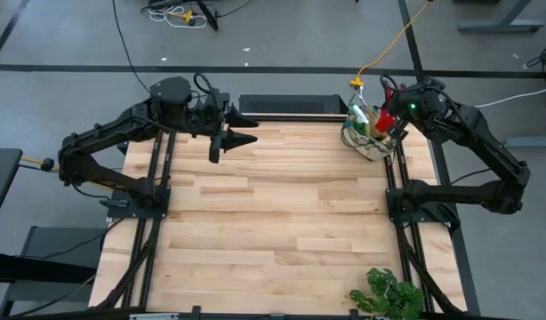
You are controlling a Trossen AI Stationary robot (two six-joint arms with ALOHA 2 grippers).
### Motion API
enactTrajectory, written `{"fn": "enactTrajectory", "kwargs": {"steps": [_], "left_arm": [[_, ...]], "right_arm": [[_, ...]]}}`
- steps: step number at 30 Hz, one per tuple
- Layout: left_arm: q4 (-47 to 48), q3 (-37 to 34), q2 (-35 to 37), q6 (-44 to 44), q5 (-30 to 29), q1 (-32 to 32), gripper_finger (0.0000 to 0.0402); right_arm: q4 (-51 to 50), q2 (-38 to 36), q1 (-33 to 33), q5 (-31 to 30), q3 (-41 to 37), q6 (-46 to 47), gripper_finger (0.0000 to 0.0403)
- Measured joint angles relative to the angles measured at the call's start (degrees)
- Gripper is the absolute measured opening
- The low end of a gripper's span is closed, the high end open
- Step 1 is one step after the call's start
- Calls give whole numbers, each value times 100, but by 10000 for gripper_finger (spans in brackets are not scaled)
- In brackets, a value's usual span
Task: Pick & Place Garden tools in Gardening bag
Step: Put the pair of gloves into the gardening bag
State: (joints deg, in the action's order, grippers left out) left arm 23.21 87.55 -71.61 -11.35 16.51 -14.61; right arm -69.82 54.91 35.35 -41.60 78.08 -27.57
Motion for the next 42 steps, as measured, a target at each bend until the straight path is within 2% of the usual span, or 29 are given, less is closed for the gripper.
{"fn": "enactTrajectory", "kwargs": {"steps": [8, 26, 32, 42], "left_arm": [[1, 0, 0, 1, 0, 0, 222], [-1, 0, 0, 20, 0, 1, 222], [-1, 0, 0, 20, 0, 2, 222], [-1, 0, 0, 17, 0, 0, 222]], "right_arm": [[26, 0, 0, -450, 0, -9, 3], [380, 234, 12, -792, -2, 24, 3], [195, 323, 152, -805, -18, 560, 2], [652, 99, 197, -864, -1040, 699, 2]]}}
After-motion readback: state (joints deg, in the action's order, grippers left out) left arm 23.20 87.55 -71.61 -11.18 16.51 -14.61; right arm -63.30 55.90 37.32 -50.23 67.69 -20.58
